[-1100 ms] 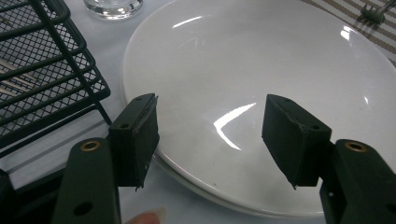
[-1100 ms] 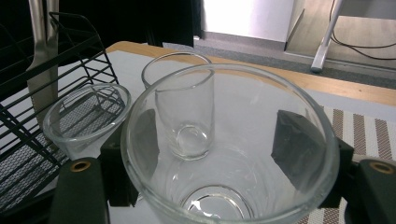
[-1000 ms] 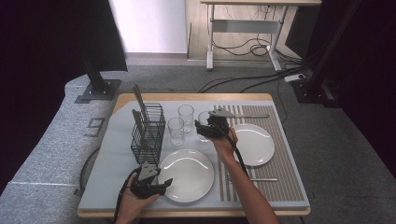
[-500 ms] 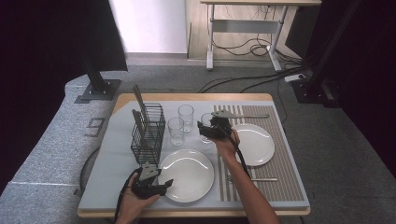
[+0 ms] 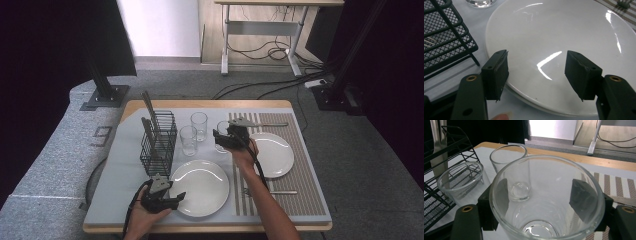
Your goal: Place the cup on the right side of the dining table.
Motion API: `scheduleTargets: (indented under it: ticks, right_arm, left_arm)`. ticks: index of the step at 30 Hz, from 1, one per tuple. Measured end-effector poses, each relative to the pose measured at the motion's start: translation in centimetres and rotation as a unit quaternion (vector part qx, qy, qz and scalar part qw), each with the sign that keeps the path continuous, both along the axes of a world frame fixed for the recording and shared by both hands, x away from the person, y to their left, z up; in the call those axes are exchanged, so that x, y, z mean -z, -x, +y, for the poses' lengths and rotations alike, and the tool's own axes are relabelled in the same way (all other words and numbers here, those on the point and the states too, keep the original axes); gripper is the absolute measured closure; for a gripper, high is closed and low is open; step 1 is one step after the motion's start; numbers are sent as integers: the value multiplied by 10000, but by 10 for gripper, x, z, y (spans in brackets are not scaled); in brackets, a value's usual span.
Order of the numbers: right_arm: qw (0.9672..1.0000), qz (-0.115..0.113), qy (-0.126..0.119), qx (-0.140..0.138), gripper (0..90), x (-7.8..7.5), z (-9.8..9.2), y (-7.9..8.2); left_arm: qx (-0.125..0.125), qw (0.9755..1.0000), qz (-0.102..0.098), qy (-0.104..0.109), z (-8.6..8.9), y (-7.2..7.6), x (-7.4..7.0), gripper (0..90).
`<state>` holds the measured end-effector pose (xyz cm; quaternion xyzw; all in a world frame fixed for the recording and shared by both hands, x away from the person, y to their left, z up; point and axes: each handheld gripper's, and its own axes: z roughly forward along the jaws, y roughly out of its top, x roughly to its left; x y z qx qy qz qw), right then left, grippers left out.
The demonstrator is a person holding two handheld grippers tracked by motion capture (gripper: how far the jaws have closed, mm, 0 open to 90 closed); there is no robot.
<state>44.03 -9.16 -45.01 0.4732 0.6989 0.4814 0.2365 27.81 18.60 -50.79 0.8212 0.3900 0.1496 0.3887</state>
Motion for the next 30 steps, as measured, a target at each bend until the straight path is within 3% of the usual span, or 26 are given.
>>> scheduleTargets:
  ticks: [30]
  right_arm:
    - [10000,-51,-23,-22,287,-2,-1,1]
  left_arm:
    - [-4,10000,3,5,0,0,0,355]
